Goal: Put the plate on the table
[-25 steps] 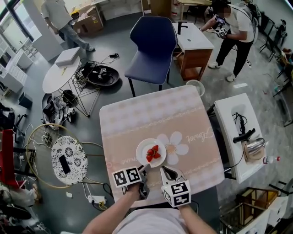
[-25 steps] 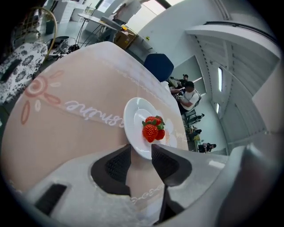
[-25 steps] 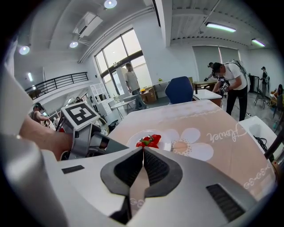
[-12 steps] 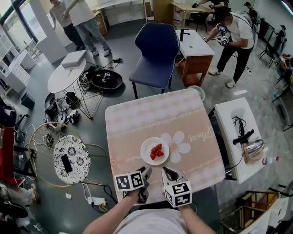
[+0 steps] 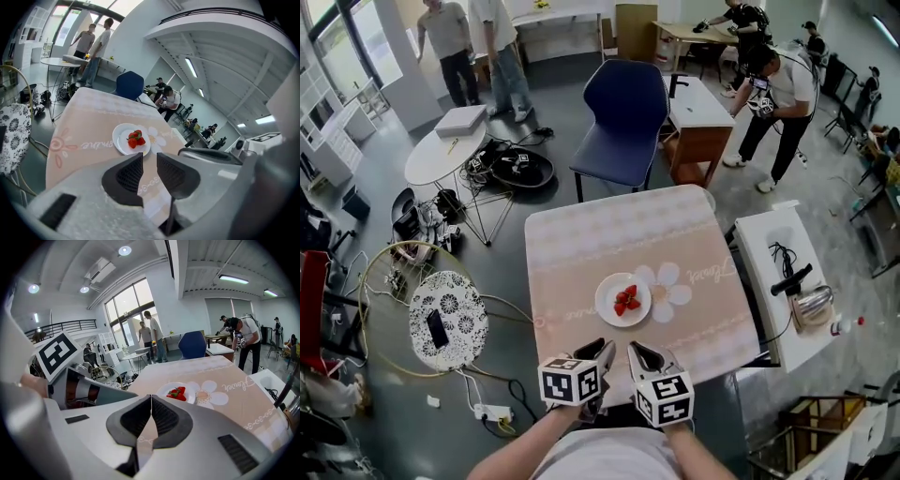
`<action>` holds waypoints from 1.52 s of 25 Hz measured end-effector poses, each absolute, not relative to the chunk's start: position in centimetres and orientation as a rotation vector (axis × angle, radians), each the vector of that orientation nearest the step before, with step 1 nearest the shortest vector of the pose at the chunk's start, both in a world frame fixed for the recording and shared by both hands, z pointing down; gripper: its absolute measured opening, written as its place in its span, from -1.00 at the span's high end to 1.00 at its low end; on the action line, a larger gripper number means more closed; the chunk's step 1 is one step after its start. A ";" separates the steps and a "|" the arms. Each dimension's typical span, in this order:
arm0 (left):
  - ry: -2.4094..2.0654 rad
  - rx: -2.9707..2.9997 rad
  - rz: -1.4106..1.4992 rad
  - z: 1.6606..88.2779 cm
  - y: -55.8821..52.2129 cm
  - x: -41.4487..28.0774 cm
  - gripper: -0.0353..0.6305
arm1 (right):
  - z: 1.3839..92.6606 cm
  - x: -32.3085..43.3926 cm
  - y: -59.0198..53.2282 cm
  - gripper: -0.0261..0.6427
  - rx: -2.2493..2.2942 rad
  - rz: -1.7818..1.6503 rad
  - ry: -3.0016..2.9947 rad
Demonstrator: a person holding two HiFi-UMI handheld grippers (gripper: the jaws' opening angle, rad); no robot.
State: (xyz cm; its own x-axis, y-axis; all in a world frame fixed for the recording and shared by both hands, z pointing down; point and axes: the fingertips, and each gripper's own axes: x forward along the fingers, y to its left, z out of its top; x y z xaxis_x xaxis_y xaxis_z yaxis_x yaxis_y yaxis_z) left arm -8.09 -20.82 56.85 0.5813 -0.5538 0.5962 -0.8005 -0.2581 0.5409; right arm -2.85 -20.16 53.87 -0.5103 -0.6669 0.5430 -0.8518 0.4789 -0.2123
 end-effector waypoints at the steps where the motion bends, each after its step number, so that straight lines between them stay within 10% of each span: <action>1: -1.087 1.971 0.355 56.4 -20.4 -8.1 0.61 | 53.7 -3.1 -19.8 0.91 1.268 0.647 -2.347; 38: -1.197 2.318 0.256 47.9 -11.5 -10.3 0.88 | 47.2 -6.9 -10.7 0.91 1.312 0.484 -2.449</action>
State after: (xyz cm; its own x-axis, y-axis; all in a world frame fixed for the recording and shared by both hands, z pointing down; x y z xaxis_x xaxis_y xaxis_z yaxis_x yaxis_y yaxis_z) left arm -10.28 -11.53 47.94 0.5928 -0.7056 0.3883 -0.8027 -0.4783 0.3563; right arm -6.90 -10.72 47.21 -0.5272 -0.7331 0.4298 -0.8415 0.5209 -0.1436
